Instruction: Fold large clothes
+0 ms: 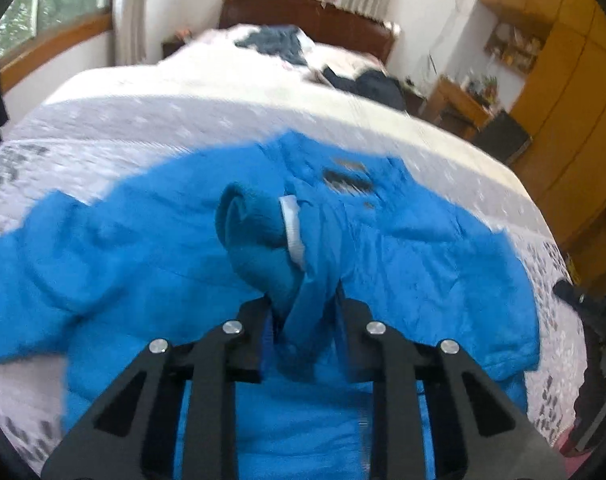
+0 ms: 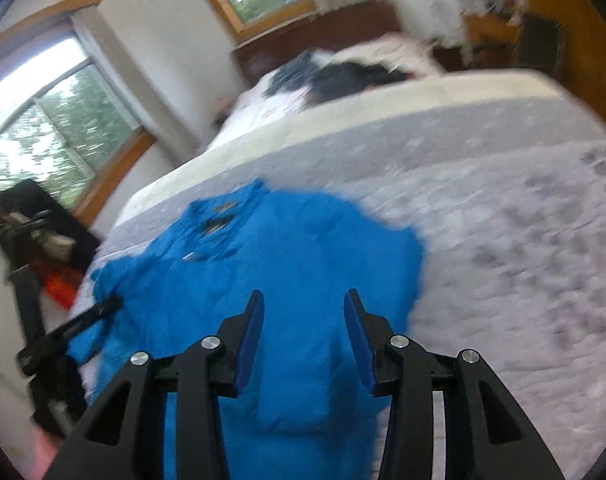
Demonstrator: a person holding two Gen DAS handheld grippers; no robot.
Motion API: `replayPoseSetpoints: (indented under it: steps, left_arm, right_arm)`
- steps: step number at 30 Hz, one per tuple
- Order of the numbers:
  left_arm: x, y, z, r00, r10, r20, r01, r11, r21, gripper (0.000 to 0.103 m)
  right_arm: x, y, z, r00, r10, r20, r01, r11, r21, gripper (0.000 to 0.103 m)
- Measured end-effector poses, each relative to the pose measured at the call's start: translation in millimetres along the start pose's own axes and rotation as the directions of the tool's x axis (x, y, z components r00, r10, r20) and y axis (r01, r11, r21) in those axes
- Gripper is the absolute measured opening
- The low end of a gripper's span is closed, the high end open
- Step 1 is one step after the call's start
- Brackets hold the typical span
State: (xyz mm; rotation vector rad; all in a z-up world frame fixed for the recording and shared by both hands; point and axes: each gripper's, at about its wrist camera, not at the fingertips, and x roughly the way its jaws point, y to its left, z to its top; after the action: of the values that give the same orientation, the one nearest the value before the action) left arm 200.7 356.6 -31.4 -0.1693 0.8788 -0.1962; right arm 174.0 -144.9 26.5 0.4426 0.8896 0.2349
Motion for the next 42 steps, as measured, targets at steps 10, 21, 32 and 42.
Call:
replayPoseSetpoints:
  steps: [10, 21, 32, 42]
  left_arm:
    - [40, 57, -20, 0.992, 0.040, -0.119, -0.046, 0.998, -0.049, 0.035]
    - [-37, 55, 0, 0.990, 0.109, 0.088, -0.109, 0.994, -0.008, 0.069]
    - [40, 24, -20, 0.991, 0.088, -0.099, -0.078, 0.992, 0.095, 0.068]
    - [42, 26, -22, 0.993, 0.087, -0.075, -0.078, 0.990, 0.115, 0.068]
  right_arm:
    - [66, -9, -19, 0.983, -0.045, -0.178, 0.048, 0.999, 0.014, 0.040]
    - [34, 42, -18, 0.995, -0.065, -0.078, 0.057, 0.993, -0.100, 0.048]
    - [84, 41, -35, 0.975, -0.073, -0.211, 0.055, 0.995, -0.086, 0.046]
    - [92, 41, -45, 0.978, -0.093, -0.184, 0.073, 0.991, -0.110, 0.046]
